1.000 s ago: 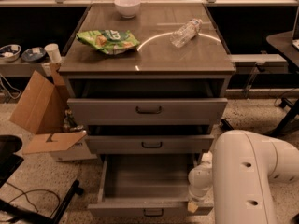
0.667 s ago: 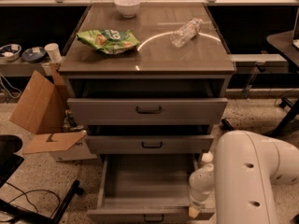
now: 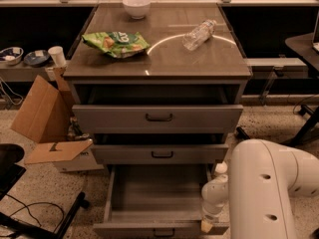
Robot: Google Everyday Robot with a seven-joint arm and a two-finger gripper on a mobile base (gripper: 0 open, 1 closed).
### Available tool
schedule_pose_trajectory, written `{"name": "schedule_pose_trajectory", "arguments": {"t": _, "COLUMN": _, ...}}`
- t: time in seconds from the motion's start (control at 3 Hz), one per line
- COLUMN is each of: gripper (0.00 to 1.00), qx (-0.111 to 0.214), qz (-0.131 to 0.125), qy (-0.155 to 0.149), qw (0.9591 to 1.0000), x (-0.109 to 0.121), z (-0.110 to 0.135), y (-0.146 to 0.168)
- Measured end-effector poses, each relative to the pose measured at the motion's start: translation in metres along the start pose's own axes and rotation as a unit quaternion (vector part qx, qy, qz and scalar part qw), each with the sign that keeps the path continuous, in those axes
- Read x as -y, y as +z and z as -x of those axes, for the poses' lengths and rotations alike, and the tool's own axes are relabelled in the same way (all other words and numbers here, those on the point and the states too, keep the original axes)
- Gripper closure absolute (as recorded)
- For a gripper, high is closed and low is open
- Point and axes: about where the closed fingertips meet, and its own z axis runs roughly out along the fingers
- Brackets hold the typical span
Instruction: Open bottom drawer
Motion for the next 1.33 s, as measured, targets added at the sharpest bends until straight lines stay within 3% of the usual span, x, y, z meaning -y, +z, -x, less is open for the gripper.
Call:
{"name": "schedule_pose_trajectory", "arguments": {"t": 0.33, "gripper": 0.51, "qx": 0.000, "qz": 0.000, "qy": 0.000, "qw": 1.0000, "x": 0.0000, "z": 0.0000, "y": 0.0000}}
{"name": "schedule_pose_trajectory", "arguments": {"t": 1.0, "gripper": 0.05, "qx": 0.000, "qz": 0.000, "qy": 0.000, "qw": 1.0000, "x": -0.0001, "z": 0.0000, "y": 0.0001}}
{"name": "schedule_pose_trajectory", "arguments": {"t": 1.33, "gripper": 0.00, "qx": 0.000, "qz": 0.000, "qy": 0.000, "qw": 1.0000, "x": -0.0001, "z": 0.0000, "y": 0.0001}}
